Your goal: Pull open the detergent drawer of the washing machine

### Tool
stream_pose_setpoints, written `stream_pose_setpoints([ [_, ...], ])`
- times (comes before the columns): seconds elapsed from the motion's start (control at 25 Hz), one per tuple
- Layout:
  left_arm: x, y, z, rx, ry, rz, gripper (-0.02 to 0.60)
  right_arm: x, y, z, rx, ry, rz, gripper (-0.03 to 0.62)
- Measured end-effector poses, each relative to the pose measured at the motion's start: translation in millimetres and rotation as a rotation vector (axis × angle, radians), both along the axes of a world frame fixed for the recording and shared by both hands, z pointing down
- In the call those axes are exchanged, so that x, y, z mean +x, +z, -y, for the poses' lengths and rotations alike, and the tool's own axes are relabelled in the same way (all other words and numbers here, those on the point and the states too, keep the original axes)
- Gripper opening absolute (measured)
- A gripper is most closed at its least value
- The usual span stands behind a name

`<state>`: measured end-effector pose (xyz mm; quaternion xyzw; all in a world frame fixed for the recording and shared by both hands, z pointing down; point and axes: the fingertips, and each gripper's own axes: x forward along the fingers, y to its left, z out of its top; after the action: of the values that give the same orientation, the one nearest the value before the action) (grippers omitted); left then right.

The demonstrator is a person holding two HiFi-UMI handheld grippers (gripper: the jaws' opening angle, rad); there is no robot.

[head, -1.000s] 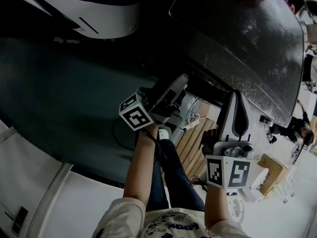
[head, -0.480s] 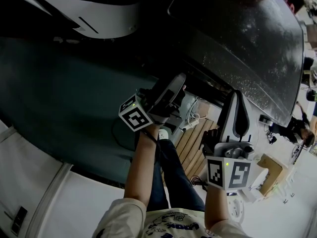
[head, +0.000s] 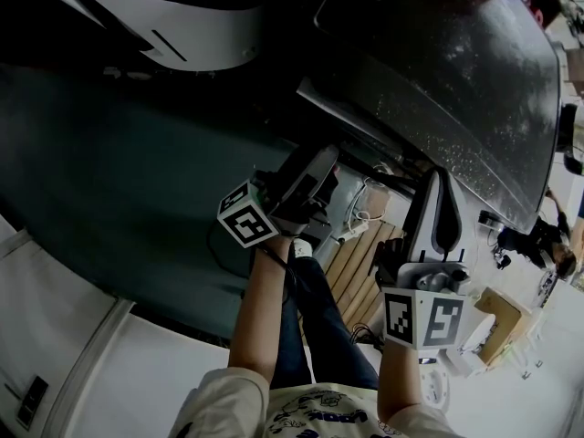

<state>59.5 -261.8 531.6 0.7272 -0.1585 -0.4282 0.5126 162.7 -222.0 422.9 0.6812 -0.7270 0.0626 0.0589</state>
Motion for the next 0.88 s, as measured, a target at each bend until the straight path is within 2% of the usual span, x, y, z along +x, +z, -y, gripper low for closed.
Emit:
stream_pose_setpoints([
  [0.88, -24.0, 0.3, -48.8, -0.005, -0.034, 0.021, 0.126, -6.2, -14.0, -28.5, 0.029, -0.051, 0.023, 0.023],
])
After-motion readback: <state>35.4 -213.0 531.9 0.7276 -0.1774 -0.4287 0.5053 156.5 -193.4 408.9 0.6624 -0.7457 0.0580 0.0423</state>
